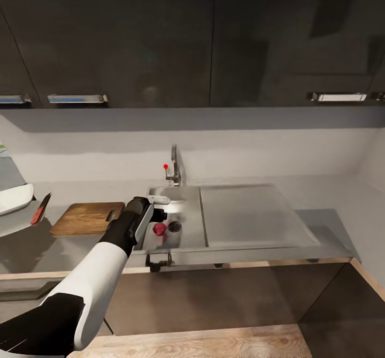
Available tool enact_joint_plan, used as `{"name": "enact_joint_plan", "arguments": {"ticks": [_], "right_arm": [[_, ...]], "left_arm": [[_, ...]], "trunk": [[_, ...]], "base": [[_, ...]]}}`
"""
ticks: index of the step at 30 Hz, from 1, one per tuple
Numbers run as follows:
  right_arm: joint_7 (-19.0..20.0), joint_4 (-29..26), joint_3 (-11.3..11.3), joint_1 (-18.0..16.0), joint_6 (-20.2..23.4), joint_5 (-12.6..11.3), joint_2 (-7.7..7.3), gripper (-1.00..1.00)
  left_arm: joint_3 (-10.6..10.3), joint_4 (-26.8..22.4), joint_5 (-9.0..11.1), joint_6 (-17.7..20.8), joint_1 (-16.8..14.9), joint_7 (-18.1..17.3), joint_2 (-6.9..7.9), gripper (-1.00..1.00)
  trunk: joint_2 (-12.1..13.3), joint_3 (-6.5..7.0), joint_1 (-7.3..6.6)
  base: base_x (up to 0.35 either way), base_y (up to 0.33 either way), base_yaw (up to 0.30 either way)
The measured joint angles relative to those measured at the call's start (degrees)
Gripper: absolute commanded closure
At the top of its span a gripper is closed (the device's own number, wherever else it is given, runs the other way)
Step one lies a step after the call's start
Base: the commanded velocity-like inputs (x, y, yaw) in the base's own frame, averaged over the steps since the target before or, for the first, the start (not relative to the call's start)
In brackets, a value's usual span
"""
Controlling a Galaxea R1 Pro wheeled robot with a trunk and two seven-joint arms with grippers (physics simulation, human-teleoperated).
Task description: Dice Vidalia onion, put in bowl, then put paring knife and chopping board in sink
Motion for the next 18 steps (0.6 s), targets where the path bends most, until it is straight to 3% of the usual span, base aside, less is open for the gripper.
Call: {"name": "enact_joint_plan", "arguments": {"ticks": [7,18], "right_arm": [[0.0,0.0,0.0,0.0,0.0,0.0,0.0,-1.0],[0.0,0.0,0.0,0.0,0.0,0.0,0.0,-1.0]], "left_arm": [[0.0,1.1,0.9,-0.2,0.0,-0.3,-0.09,-1.0],[0.0,1.8,1.5,-0.2,0.0,-0.4,-0.07,-1.0]], "trunk": [[0.0,-0.65,0.0],[0.0,-1.66,0.0]], "base": [[0.079,0.0,0.0],[0.218,0.0,0.0]]}}
